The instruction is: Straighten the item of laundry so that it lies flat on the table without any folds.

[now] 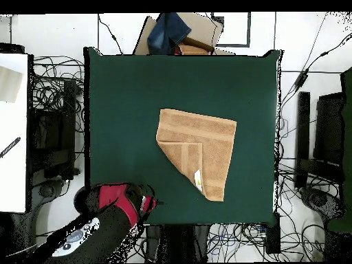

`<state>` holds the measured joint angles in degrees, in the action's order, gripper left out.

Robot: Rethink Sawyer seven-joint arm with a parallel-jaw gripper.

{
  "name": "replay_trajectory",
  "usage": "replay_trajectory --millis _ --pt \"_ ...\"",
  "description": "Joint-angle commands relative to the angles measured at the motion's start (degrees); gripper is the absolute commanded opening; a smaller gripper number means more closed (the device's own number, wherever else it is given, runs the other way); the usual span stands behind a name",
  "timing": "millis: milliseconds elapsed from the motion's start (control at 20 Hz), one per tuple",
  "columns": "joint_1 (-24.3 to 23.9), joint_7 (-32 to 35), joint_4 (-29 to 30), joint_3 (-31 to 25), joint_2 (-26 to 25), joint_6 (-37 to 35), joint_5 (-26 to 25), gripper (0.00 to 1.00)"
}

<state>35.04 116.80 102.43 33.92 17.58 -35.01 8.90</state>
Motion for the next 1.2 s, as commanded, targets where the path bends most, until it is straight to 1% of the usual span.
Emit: replay_trajectory --millis 50,300,500,850,1200 --pt "-1.4 6.8 -5.8 -7.7 -0.5 0.2 0.1 1.0" --pt "-2.3 6.5 -7.6 -8.6 -2.2 1.6 0.4 1.0" --pt "-2.9 6.3 -9.7 -9.2 -3.7 1.1 0.4 1.0" --pt "-3.0 6.8 -10.4 -9.4 -4.5 0.8 0.6 1.0" --pt "-4.3 5.7 -13.0 -10.6 -6.5 2.0 0.4 1.0"
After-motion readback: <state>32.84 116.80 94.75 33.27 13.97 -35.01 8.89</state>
